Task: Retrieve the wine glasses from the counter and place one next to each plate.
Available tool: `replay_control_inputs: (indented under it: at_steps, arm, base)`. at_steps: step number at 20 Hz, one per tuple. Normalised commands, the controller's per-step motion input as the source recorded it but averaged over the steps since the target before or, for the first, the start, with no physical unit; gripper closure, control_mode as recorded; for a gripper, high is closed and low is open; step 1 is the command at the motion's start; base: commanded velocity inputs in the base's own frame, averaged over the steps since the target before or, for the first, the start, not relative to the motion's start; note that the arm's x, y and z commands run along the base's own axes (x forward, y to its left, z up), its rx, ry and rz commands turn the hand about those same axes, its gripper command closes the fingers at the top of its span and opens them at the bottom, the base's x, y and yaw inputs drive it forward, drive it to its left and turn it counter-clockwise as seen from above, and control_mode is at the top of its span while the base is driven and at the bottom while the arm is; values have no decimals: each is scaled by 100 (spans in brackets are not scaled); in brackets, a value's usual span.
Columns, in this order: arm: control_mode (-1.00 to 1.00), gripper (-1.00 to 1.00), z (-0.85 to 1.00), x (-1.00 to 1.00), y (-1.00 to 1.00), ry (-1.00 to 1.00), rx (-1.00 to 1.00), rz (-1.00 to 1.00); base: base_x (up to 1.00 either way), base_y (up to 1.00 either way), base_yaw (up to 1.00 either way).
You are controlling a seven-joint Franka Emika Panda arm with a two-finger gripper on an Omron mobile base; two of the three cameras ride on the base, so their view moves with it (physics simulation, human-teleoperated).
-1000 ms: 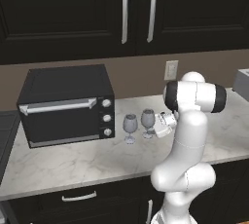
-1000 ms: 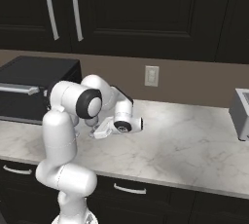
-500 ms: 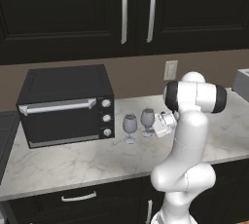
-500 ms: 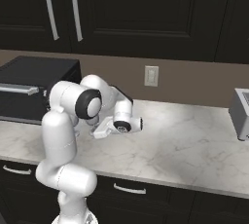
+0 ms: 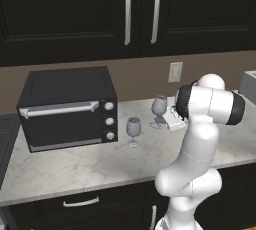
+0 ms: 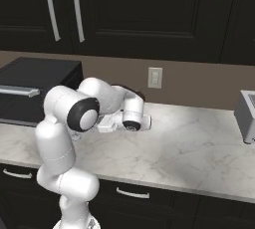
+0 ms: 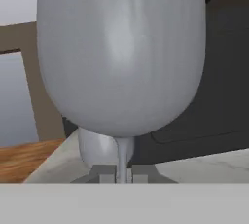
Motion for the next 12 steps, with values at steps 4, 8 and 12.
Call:
replay_control_inputs:
  at_steps: [4, 8, 12]
  arm:
    - [-100, 100, 97, -65, 0, -16, 7, 1]
    - [-100, 100, 90, -84, 0, -20, 1, 4]
    - [-100, 100, 72, -92, 0, -20, 0, 4]
  base:
    - [0, 0, 0]
    - [0, 0, 0]
    - [0, 0, 0]
